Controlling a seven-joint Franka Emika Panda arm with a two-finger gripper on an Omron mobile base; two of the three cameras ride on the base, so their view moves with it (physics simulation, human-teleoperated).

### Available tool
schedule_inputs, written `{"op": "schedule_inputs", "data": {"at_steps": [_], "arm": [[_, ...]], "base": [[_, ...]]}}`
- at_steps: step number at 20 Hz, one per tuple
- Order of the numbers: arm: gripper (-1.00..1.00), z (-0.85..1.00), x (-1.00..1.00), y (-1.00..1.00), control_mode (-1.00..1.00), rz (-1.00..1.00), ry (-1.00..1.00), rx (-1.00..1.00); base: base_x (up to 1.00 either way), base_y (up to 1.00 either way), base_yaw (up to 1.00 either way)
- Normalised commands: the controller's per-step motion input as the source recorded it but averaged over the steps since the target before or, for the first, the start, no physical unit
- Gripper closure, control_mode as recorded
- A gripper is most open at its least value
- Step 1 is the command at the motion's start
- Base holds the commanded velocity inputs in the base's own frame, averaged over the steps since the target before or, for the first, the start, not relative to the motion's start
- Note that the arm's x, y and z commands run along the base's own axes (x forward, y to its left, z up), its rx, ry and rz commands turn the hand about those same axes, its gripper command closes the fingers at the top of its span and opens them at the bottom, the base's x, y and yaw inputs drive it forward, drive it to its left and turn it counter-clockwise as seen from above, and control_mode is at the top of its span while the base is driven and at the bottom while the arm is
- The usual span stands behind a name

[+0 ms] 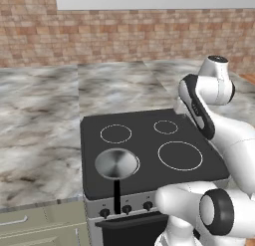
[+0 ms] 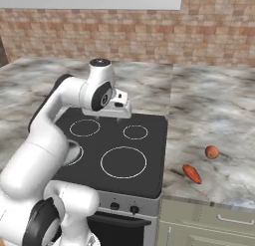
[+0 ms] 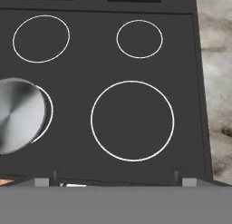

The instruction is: Put the sweet potato and onion in the pan. Then turn on the front left burner and set the heat to medium.

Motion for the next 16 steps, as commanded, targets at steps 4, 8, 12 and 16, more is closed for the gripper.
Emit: {"op": "schedule_inputs", "data": {"at_steps": [4,8,12,16], "arm": [[-1.00,-0.35,0.32,-0.88,-1.00,0.00,0.00,0.00],[-1.00,-0.25,0.24,-0.78,-1.00,0.00,0.00,0.00],[-1.00,-0.16,0.14,-0.55,-1.00,0.00,0.02,0.00],[-1.00,-0.13,0.15,-0.49,-1.00,0.00,0.00,0.00]], "base": [[0.00,0.00,0.00],[0.00,0.00,0.00],[0.00,0.00,0.00],[0.00,0.00,0.00]]}}
